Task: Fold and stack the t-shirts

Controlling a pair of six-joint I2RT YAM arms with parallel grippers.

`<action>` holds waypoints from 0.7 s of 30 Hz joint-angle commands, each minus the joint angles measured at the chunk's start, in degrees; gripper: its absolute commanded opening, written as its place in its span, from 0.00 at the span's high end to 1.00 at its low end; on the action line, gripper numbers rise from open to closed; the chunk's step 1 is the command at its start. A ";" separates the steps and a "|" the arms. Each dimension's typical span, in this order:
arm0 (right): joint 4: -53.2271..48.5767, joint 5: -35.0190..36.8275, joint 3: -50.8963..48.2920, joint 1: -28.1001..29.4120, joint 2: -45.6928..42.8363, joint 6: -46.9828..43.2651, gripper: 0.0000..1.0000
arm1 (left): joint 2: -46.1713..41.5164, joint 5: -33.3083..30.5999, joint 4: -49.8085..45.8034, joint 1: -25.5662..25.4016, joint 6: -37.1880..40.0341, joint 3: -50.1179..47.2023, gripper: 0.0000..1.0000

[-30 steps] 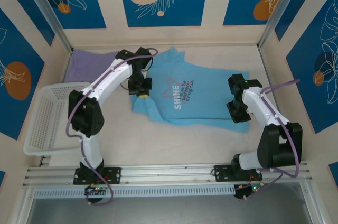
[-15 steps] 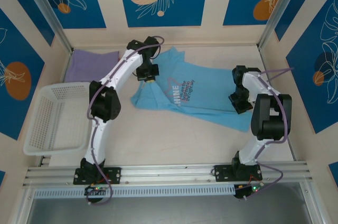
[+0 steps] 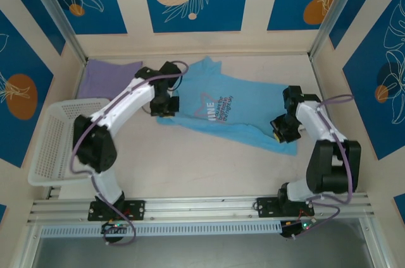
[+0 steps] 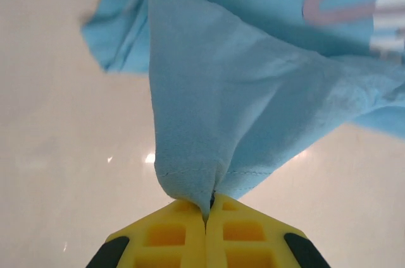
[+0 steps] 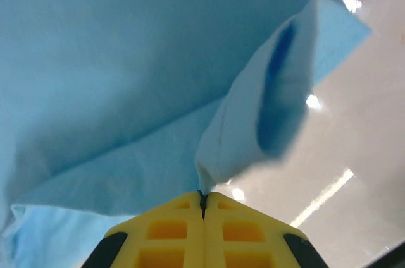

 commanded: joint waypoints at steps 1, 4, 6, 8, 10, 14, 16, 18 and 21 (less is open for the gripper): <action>-4.18 -7.09 -4.82 0.78 -7.95 -6.00 1.00 | -11.79 -2.55 -1.00 -1.41 0.23 -8.42 1.00; -4.77 -13.12 -9.99 1.76 -14.62 -9.47 1.00 | -20.30 -3.44 -3.78 -1.99 -1.27 -17.13 1.00; -5.96 -15.71 -12.70 3.03 -17.59 -9.80 1.00 | -25.12 -3.39 -7.41 -2.06 -4.05 -22.56 1.00; -7.38 -15.40 -14.76 5.08 -18.92 -9.33 1.00 | -29.66 -0.78 -8.70 -2.12 -6.50 -28.11 1.00; -8.42 -15.51 -16.45 7.68 -19.39 -8.39 1.00 | -32.93 0.22 -10.42 -2.17 -9.43 -33.64 1.00; -9.97 -14.49 -18.43 12.98 -19.49 -5.94 1.00 | -34.32 5.34 -9.63 -2.19 -11.42 -40.50 1.00; -9.83 -13.33 -19.06 14.47 -19.42 -5.07 1.00 | -33.66 4.87 -9.04 -2.14 -10.98 -40.54 1.00; -9.48 -12.97 -19.77 14.85 -19.38 -4.17 1.00 | -32.13 3.17 -8.81 -2.11 -10.17 -38.89 1.00; -8.30 -12.43 -19.99 15.12 -19.11 -3.25 1.00 | -27.89 2.15 -8.28 -2.06 -9.22 -36.29 1.00</action>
